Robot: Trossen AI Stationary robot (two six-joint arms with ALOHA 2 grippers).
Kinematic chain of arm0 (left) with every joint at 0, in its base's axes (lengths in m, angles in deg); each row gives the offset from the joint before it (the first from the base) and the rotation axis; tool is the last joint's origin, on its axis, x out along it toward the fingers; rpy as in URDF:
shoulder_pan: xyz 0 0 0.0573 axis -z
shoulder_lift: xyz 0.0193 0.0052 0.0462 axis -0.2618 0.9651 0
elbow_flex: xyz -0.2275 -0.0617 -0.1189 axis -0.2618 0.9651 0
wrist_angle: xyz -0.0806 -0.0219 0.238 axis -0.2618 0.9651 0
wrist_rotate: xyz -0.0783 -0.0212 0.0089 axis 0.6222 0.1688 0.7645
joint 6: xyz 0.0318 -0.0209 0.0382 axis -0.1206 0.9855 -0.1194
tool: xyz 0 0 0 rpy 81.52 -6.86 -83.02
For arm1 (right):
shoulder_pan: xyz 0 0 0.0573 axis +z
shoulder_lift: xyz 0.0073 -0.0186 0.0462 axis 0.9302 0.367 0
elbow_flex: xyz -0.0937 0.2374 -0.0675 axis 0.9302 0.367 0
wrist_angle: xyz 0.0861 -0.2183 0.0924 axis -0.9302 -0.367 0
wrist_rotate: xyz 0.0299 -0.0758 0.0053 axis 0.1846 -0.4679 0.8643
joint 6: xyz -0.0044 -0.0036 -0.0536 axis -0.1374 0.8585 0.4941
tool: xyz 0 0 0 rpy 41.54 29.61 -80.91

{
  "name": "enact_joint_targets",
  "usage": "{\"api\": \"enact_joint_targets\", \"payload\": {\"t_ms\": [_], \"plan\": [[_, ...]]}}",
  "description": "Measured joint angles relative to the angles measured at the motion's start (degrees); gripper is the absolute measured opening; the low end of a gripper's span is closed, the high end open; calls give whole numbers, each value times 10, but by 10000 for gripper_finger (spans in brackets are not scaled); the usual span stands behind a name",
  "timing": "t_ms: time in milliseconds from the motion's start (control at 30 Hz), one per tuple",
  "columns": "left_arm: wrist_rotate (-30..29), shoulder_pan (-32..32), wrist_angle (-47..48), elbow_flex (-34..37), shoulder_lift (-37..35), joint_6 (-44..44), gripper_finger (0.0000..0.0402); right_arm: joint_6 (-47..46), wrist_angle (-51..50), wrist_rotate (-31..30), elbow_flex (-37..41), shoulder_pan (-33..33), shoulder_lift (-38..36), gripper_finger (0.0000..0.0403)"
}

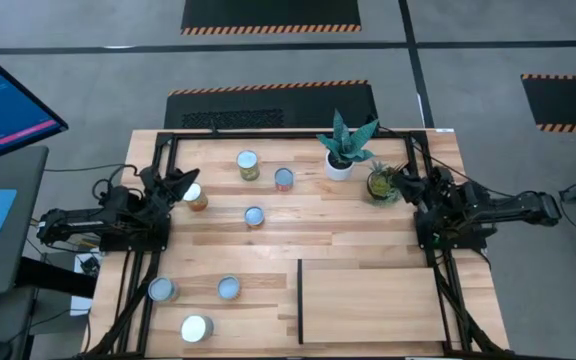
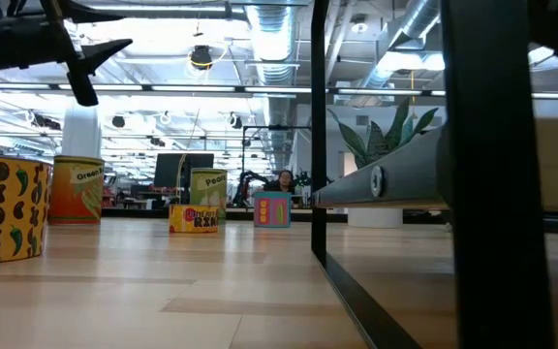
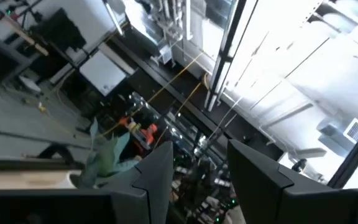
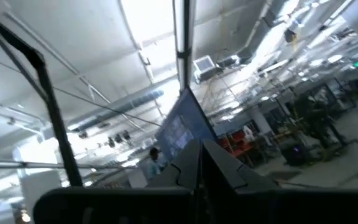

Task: Pick and place cans onto a shelf
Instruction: Put the canned corn on the shelf

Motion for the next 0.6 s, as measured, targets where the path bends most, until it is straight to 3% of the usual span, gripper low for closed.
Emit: {"api": "enact_joint_targets", "payload": {"t_ms": [300,600], "plan": [[-31,0,17,0,0,-9,142,163,-14,16,-109,27,30,43],[-51,0,28,0,0,-9,142,253,-165,-32,-315,21,230,43]]}}
